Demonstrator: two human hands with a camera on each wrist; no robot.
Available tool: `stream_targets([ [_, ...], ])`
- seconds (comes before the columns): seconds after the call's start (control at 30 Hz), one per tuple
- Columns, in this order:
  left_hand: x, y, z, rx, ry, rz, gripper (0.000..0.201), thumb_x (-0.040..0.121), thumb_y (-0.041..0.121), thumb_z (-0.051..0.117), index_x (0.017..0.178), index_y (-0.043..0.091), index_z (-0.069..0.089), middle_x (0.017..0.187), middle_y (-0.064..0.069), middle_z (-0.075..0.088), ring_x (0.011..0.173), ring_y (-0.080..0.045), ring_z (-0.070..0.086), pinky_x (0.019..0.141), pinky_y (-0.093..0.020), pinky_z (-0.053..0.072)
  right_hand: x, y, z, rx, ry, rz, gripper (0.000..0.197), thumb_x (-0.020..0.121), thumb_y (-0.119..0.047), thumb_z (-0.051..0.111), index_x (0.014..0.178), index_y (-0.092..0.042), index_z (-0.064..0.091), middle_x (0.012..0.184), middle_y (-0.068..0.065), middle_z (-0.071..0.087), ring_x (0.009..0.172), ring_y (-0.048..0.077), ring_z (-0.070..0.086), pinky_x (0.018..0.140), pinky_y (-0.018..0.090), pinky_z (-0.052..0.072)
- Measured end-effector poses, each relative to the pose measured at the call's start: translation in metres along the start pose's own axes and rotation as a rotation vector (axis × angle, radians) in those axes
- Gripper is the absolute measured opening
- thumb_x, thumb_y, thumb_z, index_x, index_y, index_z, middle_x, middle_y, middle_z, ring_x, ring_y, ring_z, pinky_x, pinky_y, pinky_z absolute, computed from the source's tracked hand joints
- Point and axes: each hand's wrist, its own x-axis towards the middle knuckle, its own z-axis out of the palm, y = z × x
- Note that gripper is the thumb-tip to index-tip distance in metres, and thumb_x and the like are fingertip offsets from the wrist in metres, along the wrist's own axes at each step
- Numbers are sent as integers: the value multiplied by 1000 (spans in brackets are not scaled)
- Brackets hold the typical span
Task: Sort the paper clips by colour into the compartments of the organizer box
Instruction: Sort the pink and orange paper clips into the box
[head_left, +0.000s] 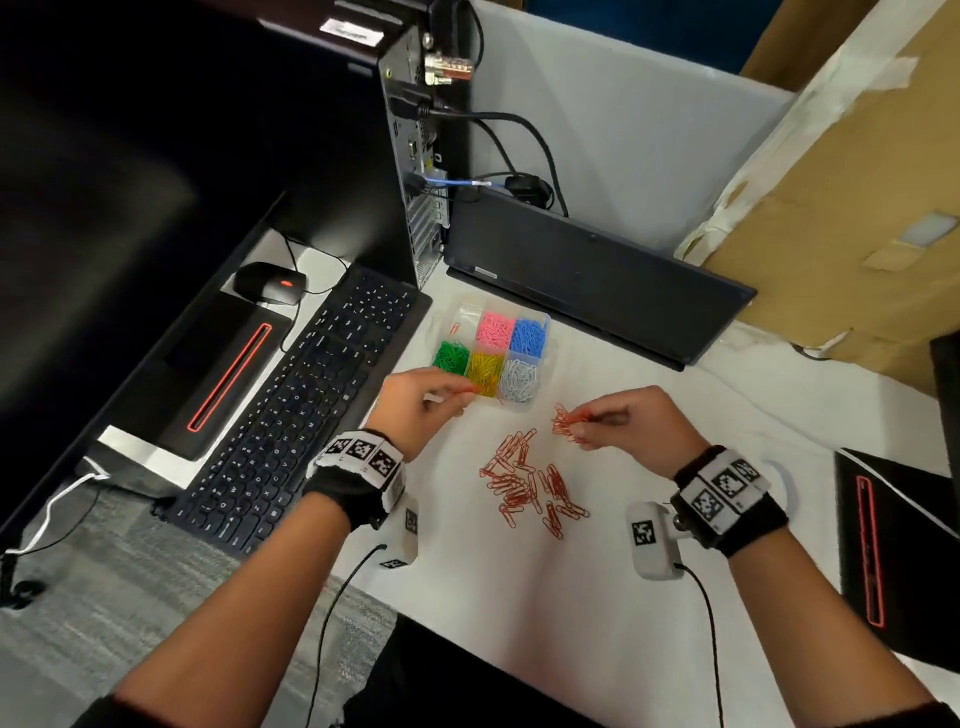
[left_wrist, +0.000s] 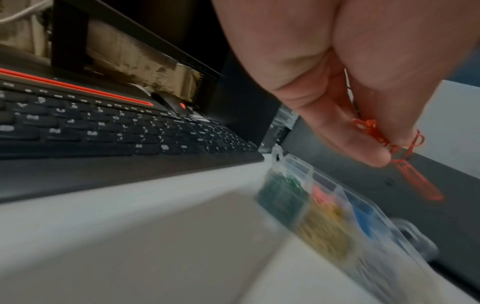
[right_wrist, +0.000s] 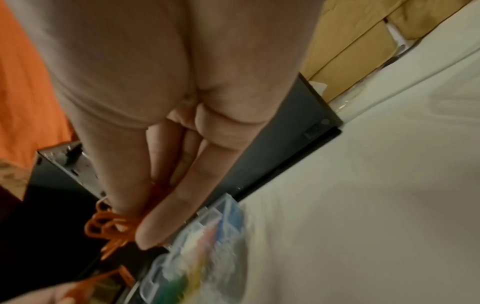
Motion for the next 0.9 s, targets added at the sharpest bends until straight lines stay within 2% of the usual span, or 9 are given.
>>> stream_targets([
  [0.07,16,-2,-10,6,76,-6,16,85,14,72,100,12,74,94,0,71,76,-7,68,72,-23,58,6,-16,-7,-6,30,-54,21,80,-3,76,100,-6,76,89,4,77,82,19,74,74,24,59],
  [0.2,54,-4,-26,92,151,9,17,85,10,72,102,8,74,93,-5,71,71,0,65,68,-12,53,29,-43,-14,6,83,-182,21,80,-3,75,101,-2,75,89,4,77,81,18,74,73,21,58],
  [0.3,82,-4,-32,200,148,-17,17,86,14,71,102,11,74,94,-1,72,78,-9,65,79,-23,55,52,-53,-15,53,134,-214,23,79,-3,76,101,1,74,91,8,76,83,22,74,73,25,59],
  [0.4,105,-6,-31,306,99,-74,16,87,15,69,102,12,75,92,2,72,79,-7,61,79,-19,49,75,-57,-10,27,157,-242,22,81,-6,76,101,2,74,94,11,76,86,23,74,76,33,60],
  [0.53,129,-20,-27,393,0,-161,14,85,20,73,98,17,77,93,1,75,82,-11,66,85,-30,55,99,-60,2,11,179,-225,18,83,-7,76,100,-3,75,93,8,76,88,20,74,79,36,60],
  [0.63,138,-24,-26,443,-50,-192,17,83,22,75,99,21,76,94,5,74,83,-9,66,87,-32,56,112,-58,13,-27,214,-204,18,84,-7,75,101,-4,76,91,6,76,84,16,74,78,34,61],
  [0.73,142,-22,-24,426,-49,-217,39,77,26,80,114,18,70,102,3,71,88,-12,66,92,-31,54,125,-54,23,-73,268,-198,17,83,-8,76,100,-7,77,87,4,76,79,13,74,76,32,61],
  [0.8,137,-25,-24,384,1,-243,43,76,25,81,117,19,68,103,3,70,88,-12,64,91,-31,54,136,-51,33,-169,276,-206,16,83,-12,77,99,-10,77,87,1,76,78,5,73,73,25,60],
  [0.9,117,-36,-28,310,150,-241,30,80,15,75,110,20,71,94,3,69,77,-9,61,87,-30,55,155,-52,52,-312,283,-240,14,83,-16,78,97,-12,78,85,-1,76,70,-8,67,69,11,55],
])
